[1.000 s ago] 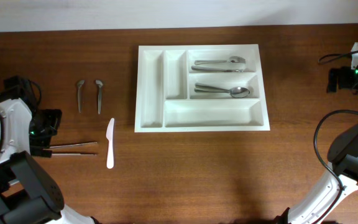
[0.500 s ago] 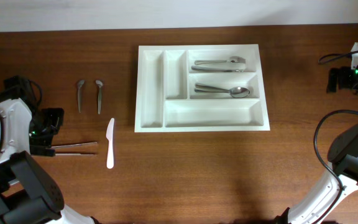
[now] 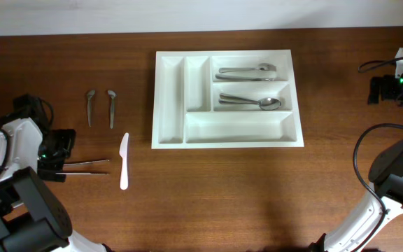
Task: Pack container
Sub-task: 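Lower the left gripper and close it around both chopsticks, then lift the chopsticks and swing the left arm over the tray, then move the held chopsticks toward the tray's long bottom compartment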
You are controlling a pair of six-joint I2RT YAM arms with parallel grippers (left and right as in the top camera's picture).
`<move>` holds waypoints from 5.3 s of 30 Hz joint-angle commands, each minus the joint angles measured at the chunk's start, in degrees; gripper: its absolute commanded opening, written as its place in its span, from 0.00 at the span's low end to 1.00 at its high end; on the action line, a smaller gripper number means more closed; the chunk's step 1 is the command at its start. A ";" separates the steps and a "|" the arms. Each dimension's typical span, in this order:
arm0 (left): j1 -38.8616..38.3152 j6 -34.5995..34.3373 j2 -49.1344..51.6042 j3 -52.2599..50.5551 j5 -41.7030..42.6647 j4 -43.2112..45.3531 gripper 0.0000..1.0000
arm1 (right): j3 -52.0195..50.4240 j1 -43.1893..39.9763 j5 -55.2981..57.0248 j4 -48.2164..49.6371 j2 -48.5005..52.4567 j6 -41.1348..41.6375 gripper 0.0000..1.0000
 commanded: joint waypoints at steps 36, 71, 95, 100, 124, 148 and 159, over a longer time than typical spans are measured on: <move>0.61 -3.06 2.78 -9.20 -1.49 13.25 0.99 | -0.37 -0.33 -0.35 0.00 0.31 0.63 0.99; 0.61 -3.10 4.92 -9.16 3.06 12.68 0.02 | -0.37 -0.33 -0.35 0.00 0.31 0.63 0.99; -21.33 41.79 -1.81 18.12 20.70 13.09 0.02 | -0.37 -0.33 -0.35 0.00 0.31 0.66 0.99; -33.40 46.34 -1.81 19.91 20.63 17.49 0.05 | -0.37 -0.33 -0.35 0.00 0.31 0.63 0.99; -53.37 0.15 -1.73 19.91 11.52 25.00 0.05 | -0.37 -0.33 -0.35 0.00 0.31 0.66 0.99; -66.58 -53.31 8.39 19.91 8.74 24.37 0.08 | -0.37 -0.33 -0.35 0.00 0.31 0.63 0.99; -66.55 -53.72 10.54 19.91 5.09 24.41 0.08 | -0.37 -0.33 -0.35 0.00 0.31 0.63 0.99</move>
